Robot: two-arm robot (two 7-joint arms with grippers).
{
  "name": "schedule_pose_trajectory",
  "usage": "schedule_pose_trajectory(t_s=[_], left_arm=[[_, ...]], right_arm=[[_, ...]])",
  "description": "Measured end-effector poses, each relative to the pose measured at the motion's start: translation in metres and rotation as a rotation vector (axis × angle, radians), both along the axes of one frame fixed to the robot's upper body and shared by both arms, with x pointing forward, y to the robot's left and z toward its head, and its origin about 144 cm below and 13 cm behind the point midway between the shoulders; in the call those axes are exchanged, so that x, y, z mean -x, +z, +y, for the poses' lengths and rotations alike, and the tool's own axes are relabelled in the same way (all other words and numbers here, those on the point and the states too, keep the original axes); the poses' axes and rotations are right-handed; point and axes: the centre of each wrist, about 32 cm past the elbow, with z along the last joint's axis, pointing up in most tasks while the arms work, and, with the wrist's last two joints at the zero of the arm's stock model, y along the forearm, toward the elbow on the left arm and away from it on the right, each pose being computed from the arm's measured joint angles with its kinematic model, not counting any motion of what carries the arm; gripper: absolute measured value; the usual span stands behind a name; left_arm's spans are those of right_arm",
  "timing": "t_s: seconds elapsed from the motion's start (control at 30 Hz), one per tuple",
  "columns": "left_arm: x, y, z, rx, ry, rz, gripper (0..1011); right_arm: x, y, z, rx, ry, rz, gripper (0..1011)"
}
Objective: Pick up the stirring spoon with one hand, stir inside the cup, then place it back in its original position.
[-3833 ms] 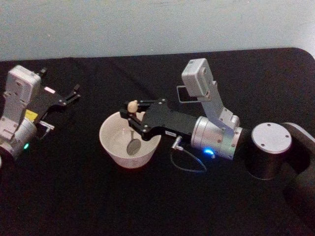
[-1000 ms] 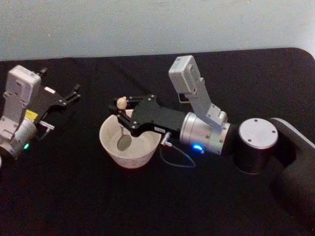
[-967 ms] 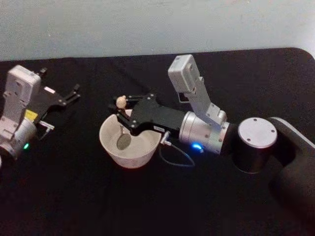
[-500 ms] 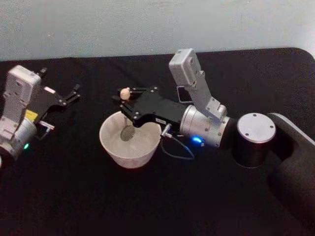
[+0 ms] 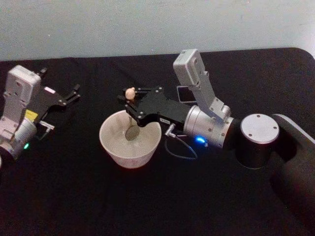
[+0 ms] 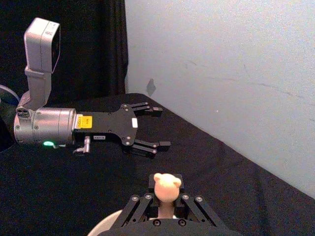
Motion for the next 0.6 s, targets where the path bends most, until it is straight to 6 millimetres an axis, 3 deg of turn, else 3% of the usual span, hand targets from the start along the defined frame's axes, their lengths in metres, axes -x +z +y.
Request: schedule_pose_trajectory(t_s=[0.37, 0.6], left_arm=[[0.0, 0.0, 0.0, 0.0, 0.0, 0.0, 1001], [0.0, 0.0, 0.0, 0.0, 0.0, 0.0, 1001]], right_arm=[[0.003, 0.012, -0.006, -0.011, -0.002, -0.026, 159], [0.005, 0.031, -0.012, -0.045, -0.004, -0.075, 159]])
